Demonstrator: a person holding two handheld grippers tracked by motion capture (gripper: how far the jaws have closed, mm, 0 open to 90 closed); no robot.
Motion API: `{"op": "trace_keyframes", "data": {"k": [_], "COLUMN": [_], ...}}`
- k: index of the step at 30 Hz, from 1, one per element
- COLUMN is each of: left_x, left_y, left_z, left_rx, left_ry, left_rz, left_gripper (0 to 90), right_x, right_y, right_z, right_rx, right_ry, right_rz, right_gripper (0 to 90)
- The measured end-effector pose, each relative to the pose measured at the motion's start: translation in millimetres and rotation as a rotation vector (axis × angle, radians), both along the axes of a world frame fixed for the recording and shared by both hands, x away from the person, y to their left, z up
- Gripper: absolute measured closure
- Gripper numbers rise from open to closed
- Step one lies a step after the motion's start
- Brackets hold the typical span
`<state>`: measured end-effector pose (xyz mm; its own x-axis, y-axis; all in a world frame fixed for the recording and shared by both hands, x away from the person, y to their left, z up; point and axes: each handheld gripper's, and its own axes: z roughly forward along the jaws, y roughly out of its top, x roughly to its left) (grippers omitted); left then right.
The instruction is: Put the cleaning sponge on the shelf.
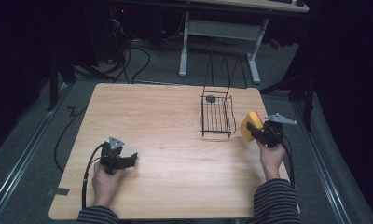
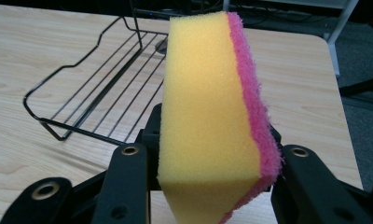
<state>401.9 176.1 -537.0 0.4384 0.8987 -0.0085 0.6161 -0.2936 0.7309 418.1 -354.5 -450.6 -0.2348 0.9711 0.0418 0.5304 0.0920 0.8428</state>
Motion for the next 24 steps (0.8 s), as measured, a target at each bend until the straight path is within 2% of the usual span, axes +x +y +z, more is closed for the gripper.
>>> {"op": "trace_keyframes", "data": {"k": [6, 18, 22, 24], "left_x": [0.0, 0.0, 0.0, 0.0], "left_y": [0.0, 0.0, 0.0, 0.0], "left_z": [0.0, 0.0, 0.0, 0.0], "left_rx": [0.0, 0.0, 0.0, 0.0], "left_ry": [0.0, 0.0, 0.0, 0.0], "left_rz": [0.0, 0.0, 0.0, 0.0], "left_gripper": [17.7, 17.7, 17.7, 17.6], "right_x": [-6.3, -17.5, -23.3, -26.8], "right_y": [3.0, 6.2, 10.7, 11.0], "right_z": [5.9, 18.1, 22.6, 25.8], "right_rx": [-0.001, 0.028, -0.032, -0.025], "right_ry": [-0.026, -0.075, -0.093, -0.105], "right_rz": [0.018, 0.043, 0.047, 0.05], "right_gripper": [60.9, 60.9, 60.9, 60.9]}}
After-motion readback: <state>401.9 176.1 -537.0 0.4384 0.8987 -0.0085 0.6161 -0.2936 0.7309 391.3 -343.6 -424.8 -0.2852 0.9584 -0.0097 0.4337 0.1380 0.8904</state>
